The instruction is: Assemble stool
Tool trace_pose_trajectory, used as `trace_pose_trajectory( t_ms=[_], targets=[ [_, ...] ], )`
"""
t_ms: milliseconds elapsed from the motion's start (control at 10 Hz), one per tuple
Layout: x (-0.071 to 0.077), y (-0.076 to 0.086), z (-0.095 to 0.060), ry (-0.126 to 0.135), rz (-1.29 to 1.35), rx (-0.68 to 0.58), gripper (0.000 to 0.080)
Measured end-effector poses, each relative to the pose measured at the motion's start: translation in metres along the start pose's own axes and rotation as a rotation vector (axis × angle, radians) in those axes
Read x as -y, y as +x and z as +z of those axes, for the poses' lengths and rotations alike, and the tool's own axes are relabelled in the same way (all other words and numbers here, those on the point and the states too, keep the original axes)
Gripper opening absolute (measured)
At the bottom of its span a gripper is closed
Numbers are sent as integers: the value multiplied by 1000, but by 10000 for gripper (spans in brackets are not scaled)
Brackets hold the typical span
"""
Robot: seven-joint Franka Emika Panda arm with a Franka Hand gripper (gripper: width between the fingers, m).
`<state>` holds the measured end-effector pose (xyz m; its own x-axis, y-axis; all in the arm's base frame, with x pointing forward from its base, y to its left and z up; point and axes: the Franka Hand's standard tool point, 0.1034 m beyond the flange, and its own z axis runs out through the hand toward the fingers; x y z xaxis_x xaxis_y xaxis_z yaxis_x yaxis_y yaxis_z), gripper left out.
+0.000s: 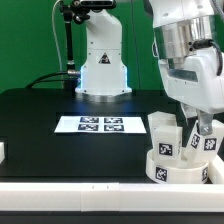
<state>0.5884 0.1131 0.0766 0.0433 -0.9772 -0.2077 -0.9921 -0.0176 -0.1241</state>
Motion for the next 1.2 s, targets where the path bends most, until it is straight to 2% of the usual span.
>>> trace_pose_trajectory(
  t_ms=[300, 400, 500, 700, 800, 900, 1200],
  targets=[
    [0, 0, 0, 2, 187, 11, 340],
    [0, 2, 0, 10, 267, 19, 340],
    [2, 4, 0, 32, 395, 33, 340],
    [2, 2, 0, 52, 568, 38, 340],
    [3, 0, 0, 70, 684, 36, 340],
    [2, -2, 1, 81, 710, 36, 340],
    [1, -5, 1, 93, 779, 50, 340]
  ],
)
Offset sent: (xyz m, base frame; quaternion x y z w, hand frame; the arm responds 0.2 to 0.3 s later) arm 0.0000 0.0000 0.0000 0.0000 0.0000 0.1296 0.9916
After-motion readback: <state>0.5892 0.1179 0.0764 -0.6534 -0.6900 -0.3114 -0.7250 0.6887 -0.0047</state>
